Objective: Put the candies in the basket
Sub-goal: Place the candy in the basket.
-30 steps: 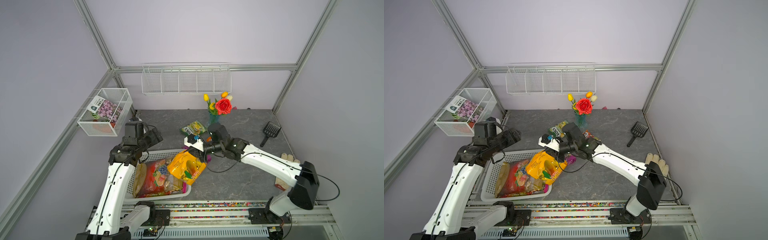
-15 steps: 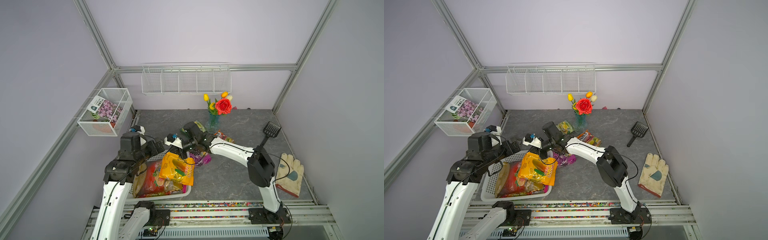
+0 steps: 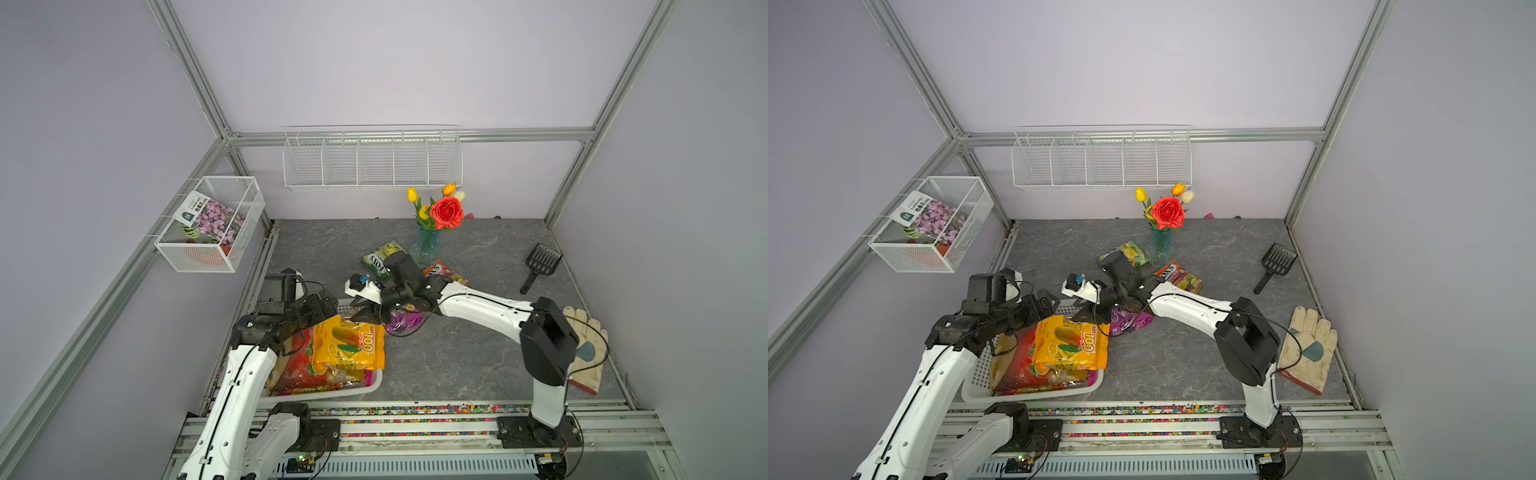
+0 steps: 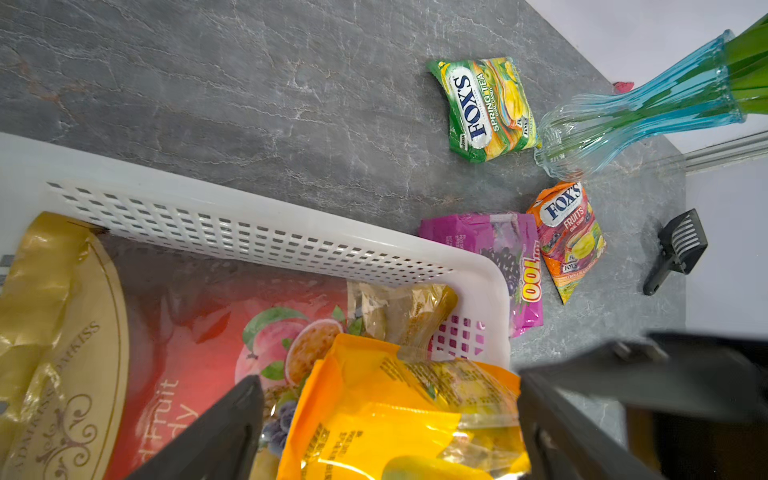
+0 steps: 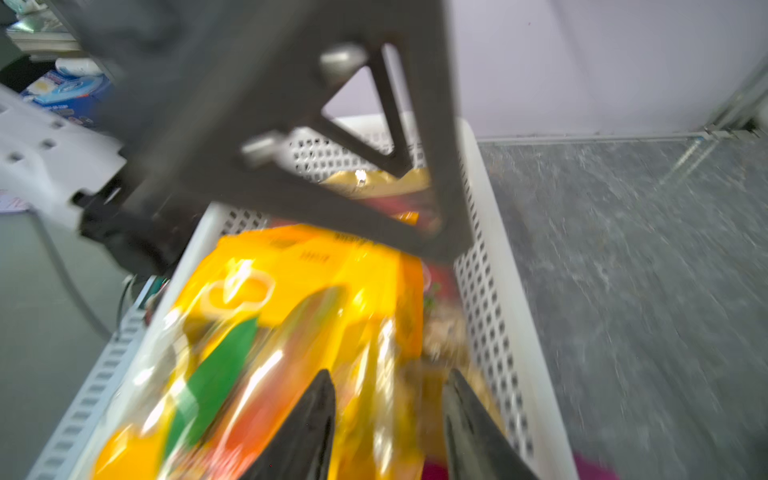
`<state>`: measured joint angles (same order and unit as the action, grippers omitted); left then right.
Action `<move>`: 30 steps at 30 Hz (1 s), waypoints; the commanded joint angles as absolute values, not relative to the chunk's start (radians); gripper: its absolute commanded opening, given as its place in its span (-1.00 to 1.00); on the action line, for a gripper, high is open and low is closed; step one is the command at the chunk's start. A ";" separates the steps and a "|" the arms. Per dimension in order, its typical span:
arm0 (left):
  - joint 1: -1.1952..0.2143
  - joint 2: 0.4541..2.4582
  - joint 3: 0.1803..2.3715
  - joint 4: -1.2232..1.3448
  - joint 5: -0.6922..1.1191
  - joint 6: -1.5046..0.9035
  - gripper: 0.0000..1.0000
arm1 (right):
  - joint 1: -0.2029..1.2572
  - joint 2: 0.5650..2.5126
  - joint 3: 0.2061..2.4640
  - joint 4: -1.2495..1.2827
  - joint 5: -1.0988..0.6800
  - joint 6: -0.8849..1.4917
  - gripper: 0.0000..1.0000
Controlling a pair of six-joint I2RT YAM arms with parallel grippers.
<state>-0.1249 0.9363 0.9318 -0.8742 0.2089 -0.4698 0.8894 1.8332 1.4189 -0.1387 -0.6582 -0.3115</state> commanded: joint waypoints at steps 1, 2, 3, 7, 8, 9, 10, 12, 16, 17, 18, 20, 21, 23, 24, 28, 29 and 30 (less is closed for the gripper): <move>-0.126 0.975 0.934 -0.906 0.193 -0.486 0.95 | 0.887 1.707 1.317 -0.172 -0.635 -0.336 -0.06; -0.126 0.988 0.935 -0.918 0.200 -0.486 0.95 | 0.888 1.684 1.291 -0.185 -0.642 -0.348 -0.06; -0.126 1.000 0.936 -0.931 0.212 -0.486 0.94 | 0.888 1.661 1.264 -0.199 -0.656 -0.361 -0.06; -0.126 1.005 0.911 -0.941 0.310 -0.469 0.94 | 0.896 1.628 1.188 -0.245 -0.664 -0.423 -0.07; -0.125 1.003 0.897 -0.932 0.344 -0.468 0.94 | 0.898 1.629 1.178 -0.243 -0.657 -0.423 -0.07; -0.126 1.003 0.881 -0.919 0.380 -0.469 0.94 | 0.900 1.633 1.172 -0.246 -0.658 -0.423 -0.07; -0.126 1.009 0.867 -0.912 0.415 -0.474 0.94 | 0.902 1.639 1.166 -0.249 -0.654 -0.426 -0.07; -0.126 1.015 0.849 -0.905 0.471 -0.474 0.91 | 0.907 1.649 1.158 -0.259 -0.646 -0.430 -0.06; -0.126 1.013 0.820 -0.888 0.506 -0.478 0.84 | 0.914 1.668 1.139 -0.250 -0.625 -0.438 -0.02; -0.126 1.017 0.817 -0.887 0.509 -0.477 0.80 | 0.918 1.674 1.138 -0.238 -0.617 -0.437 -0.02; -0.127 1.020 0.815 -0.884 0.513 -0.479 0.76 | 0.920 1.684 1.138 -0.223 -0.610 -0.433 -0.02; -0.127 1.026 0.816 -0.879 0.525 -0.479 0.73 | 0.921 1.709 1.139 -0.183 -0.585 -0.422 -0.04; -0.127 1.028 0.818 -0.879 0.528 -0.480 0.73 | 0.922 1.722 1.137 -0.161 -0.572 -0.413 -0.06; -0.127 1.026 0.822 -0.874 0.524 -0.475 0.73 | 0.922 1.741 1.135 -0.112 -0.548 -0.409 -0.08; -0.127 1.026 0.825 -0.873 0.517 -0.475 0.72 | 0.921 1.749 1.140 -0.096 -0.540 -0.407 -0.09; -0.126 1.033 0.856 -0.873 0.492 -0.465 0.72 | 0.921 1.794 1.220 -0.108 -0.510 -0.412 -0.11; -0.126 1.035 0.869 -0.876 0.481 -0.459 0.72 | 0.921 1.808 1.239 -0.109 -0.513 -0.423 -0.12; -0.126 1.036 0.881 -0.880 0.464 -0.452 0.72 | 0.921 1.820 1.256 -0.108 -0.514 -0.427 -0.12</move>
<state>-0.1215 1.0309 0.8379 -0.8734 0.4416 -0.4763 0.9161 1.7741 1.2091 -0.1581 -0.5568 -0.4137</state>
